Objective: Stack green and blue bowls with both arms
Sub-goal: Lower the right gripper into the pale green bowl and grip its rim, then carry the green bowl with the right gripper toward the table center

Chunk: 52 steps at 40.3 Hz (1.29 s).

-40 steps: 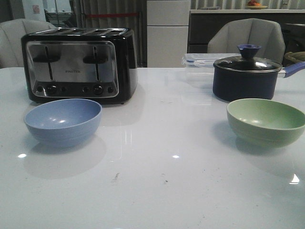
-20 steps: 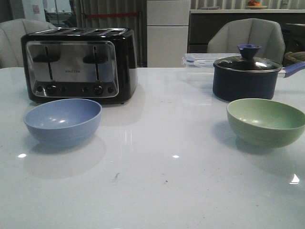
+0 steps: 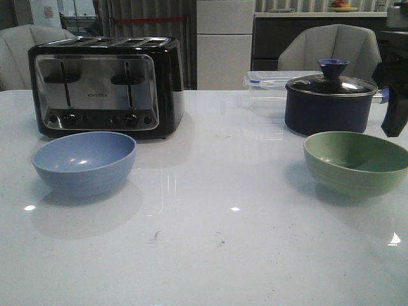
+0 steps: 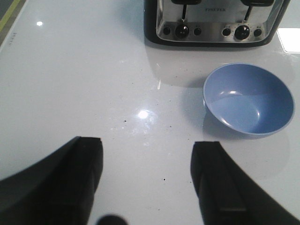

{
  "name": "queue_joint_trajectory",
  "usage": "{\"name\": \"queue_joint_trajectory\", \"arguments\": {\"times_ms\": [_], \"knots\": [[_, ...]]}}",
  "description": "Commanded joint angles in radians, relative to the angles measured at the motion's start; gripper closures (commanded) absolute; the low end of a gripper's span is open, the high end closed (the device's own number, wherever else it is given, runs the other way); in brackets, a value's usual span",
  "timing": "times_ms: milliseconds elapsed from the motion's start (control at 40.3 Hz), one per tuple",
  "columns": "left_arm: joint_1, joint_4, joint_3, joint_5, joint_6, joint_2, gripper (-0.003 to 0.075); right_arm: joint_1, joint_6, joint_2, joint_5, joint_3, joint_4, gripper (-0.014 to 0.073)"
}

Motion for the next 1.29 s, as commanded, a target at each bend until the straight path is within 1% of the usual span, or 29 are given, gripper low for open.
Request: {"name": "queue_joint_trajectory", "arguments": {"times_ms": [0, 124, 273, 372, 595, 645, 793, 942, 1140, 1264], "knots": [[-0.006, -0.004, -0.028, -0.075, -0.009, 0.004, 0.0245, -0.005, -0.005, 0.043, 0.002, -0.089, 0.007, 0.0110], [-0.006, -0.004, -0.028, -0.075, -0.009, 0.004, 0.0245, -0.005, -0.005, 0.107, 0.010, -0.129, 0.005, 0.0180], [-0.006, -0.004, -0.028, -0.075, -0.009, 0.004, 0.0245, -0.005, -0.005, 0.139, 0.003, -0.133, -0.002, 0.0268], [-0.006, -0.004, -0.028, -0.075, -0.009, 0.004, 0.0245, -0.005, -0.005, 0.147, 0.004, -0.135, -0.010, 0.0326], [-0.006, -0.004, -0.028, -0.072, -0.009, 0.004, 0.0245, -0.004, -0.012, 0.137, 0.018, -0.153, -0.011, 0.0503], [-0.006, -0.004, -0.028, -0.072, -0.009, 0.004, 0.0245, 0.003, -0.020, 0.124, 0.025, -0.162, -0.009, 0.0529], [-0.006, -0.004, -0.028, -0.071, -0.009, 0.004, 0.0245, 0.056, -0.035, 0.056, 0.030, -0.176, -0.008, 0.0541], [-0.006, -0.004, -0.028, -0.071, -0.009, 0.004, 0.0245, 0.159, -0.040, 0.007, 0.027, -0.182, 0.008, 0.0541], [-0.006, -0.004, -0.028, -0.075, -0.009, 0.004, 0.0245, 0.317, -0.040, 0.025, 0.014, -0.182, 0.038, 0.0541], [-0.006, -0.004, -0.028, -0.075, -0.009, 0.004, 0.0245, 0.392, -0.040, 0.066, -0.027, -0.182, 0.066, 0.0541]]}}
